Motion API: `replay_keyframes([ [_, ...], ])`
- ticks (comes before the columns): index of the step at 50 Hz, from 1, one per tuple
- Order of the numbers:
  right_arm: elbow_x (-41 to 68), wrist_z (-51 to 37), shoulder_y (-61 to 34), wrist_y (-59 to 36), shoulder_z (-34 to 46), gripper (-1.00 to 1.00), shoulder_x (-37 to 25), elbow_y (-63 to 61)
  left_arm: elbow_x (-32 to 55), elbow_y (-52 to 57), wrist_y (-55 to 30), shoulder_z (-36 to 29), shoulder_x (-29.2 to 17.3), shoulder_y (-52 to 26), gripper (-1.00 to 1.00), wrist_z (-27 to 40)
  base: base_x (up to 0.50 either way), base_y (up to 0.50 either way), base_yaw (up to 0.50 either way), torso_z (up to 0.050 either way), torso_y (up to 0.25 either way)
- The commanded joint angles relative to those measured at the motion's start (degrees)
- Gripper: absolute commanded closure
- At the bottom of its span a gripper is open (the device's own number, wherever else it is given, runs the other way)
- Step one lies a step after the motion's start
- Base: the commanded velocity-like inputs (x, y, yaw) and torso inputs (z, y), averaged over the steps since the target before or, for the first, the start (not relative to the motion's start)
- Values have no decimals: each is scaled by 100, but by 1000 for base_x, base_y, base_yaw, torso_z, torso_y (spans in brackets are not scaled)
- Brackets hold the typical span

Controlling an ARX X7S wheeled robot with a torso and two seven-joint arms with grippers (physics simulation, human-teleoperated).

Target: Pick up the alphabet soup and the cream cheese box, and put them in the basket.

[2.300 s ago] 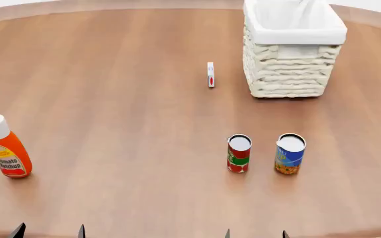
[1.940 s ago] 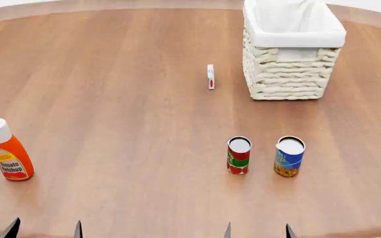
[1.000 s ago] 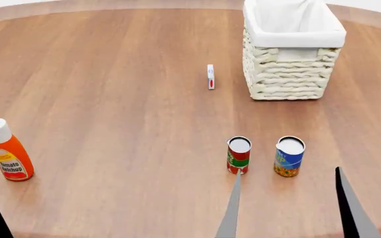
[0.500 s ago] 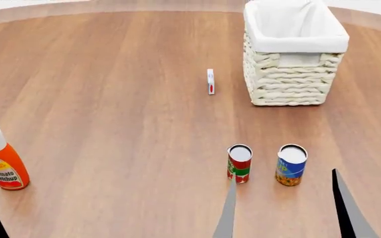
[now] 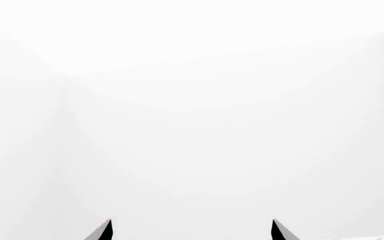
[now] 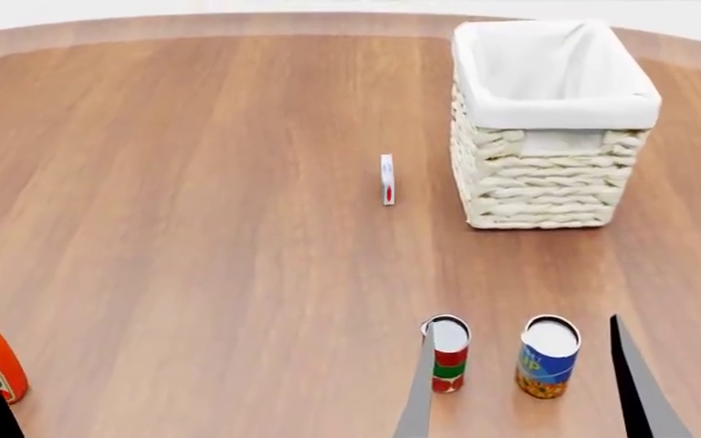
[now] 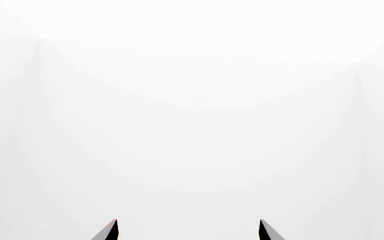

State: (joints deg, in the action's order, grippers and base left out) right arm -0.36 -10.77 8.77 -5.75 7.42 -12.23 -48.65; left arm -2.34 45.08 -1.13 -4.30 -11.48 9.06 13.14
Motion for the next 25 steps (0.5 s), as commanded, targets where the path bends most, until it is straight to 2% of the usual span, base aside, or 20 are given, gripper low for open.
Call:
replay_keyframes([
  [1,51,-51,47,31,-4,-100,-52,-25,-16,-6,10,-54,-46,11,-100,48,250,0,0,0,0],
  [25,82,-129,7,31,78,-100,-128,-4,11,-42,14,-114,-136,-23,-100,137,247,0,0,0,0],
])
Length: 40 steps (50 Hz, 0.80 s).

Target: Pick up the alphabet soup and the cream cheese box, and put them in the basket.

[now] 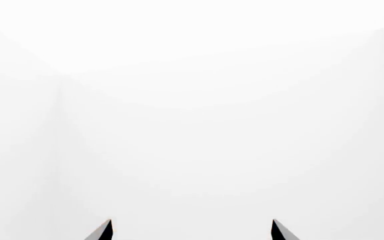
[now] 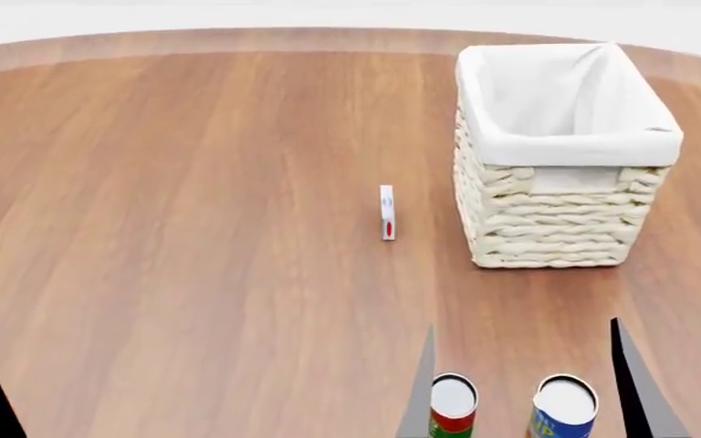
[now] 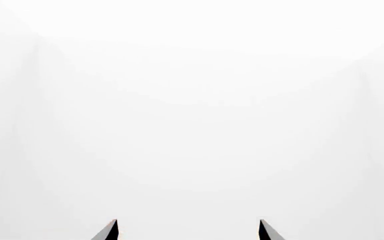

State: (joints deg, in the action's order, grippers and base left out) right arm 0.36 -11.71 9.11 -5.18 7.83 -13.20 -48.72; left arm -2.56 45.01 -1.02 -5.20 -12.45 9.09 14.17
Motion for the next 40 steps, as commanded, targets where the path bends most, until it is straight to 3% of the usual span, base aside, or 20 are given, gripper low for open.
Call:
replay_keyframes([
  [1,9,-41,-28,-23,39,-100,-33,10,36,-34,6,-28,-43,-24,-100,36,246,0,0,0,0],
  [40,113,-136,-136,-142,136,-100,-153,-17,86,-147,-5,-202,-177,-102,-100,102,247,0,0,0,0],
])
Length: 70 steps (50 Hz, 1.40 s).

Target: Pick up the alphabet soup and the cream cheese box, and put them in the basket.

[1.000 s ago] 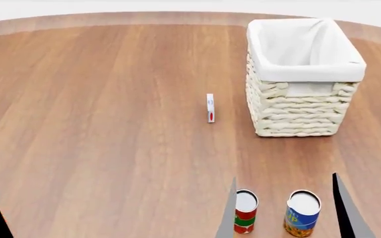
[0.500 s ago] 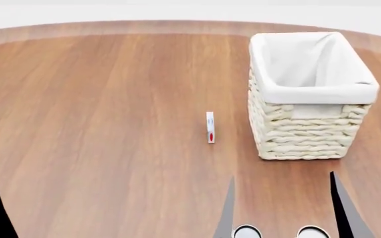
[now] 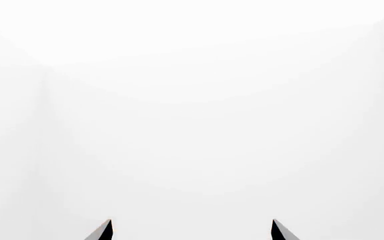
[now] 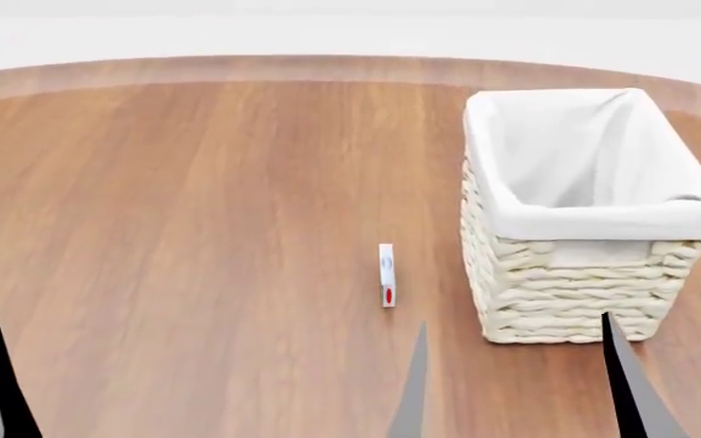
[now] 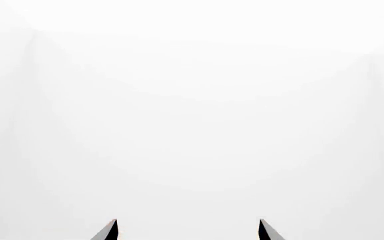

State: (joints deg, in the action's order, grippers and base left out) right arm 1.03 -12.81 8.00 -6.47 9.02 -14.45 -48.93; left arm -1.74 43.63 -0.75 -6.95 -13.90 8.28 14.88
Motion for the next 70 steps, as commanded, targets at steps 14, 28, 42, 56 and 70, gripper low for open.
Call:
replay_keyframes([
  [14,52,-57,-87,-33,66,-100,-64,69,16,-148,-49,-76,-61,-99,-100,67,246,0,0,0,0],
  [28,61,-104,-61,-32,88,-100,-109,30,28,-126,-72,-89,-104,-110,-100,113,245,0,0,0,0],
  [42,123,-140,-55,15,89,-100,-148,62,-5,-102,-123,-141,-140,-129,-100,151,243,0,0,0,1],
  [56,210,-191,-71,170,56,-100,-163,147,-7,-162,-180,-191,-171,-209,-100,173,236,0,0,0,0],
  [70,222,-223,-86,178,91,-100,-200,170,-58,-208,-223,-249,-200,-229,-100,215,7,0,0,0,1],
])
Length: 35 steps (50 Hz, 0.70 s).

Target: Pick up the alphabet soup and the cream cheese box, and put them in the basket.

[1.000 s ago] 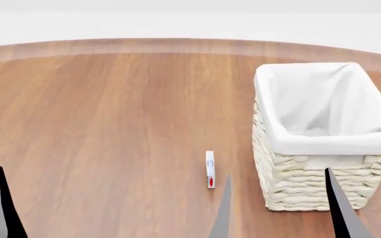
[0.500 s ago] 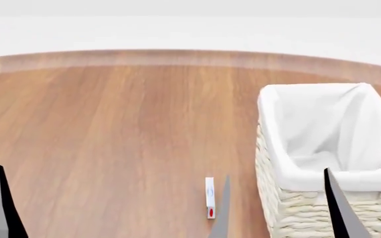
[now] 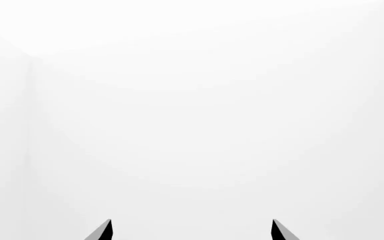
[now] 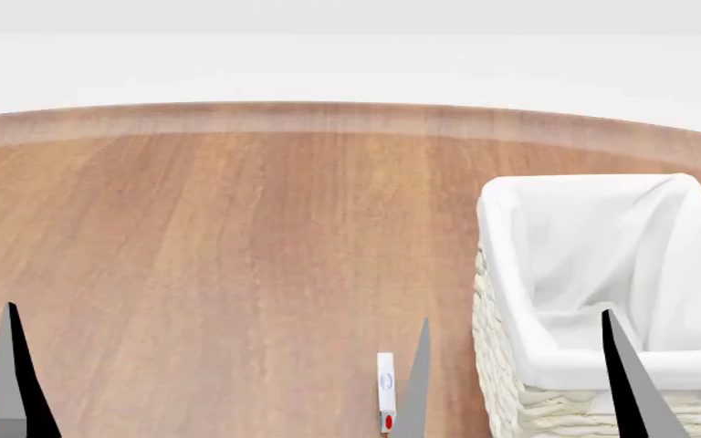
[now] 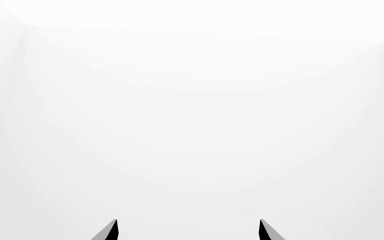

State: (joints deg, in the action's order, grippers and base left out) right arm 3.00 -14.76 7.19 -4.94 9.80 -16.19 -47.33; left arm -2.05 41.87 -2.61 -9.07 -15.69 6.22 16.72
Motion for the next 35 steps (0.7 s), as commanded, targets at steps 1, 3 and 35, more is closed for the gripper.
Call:
replay_keyframes([
  [1,26,-30,-9,17,14,-100,-29,4,-35,-31,-46,-40,-23,-21,-100,36,0,0,0,0,0],
  [3,19,-33,-4,28,28,-100,-33,16,-52,-25,-46,-53,-29,-8,-100,43,0,0,0,0,-124],
  [35,99,-103,4,81,54,-100,-124,38,-33,14,-126,-106,-86,-43,-100,136,0,0,0,0,-206],
])
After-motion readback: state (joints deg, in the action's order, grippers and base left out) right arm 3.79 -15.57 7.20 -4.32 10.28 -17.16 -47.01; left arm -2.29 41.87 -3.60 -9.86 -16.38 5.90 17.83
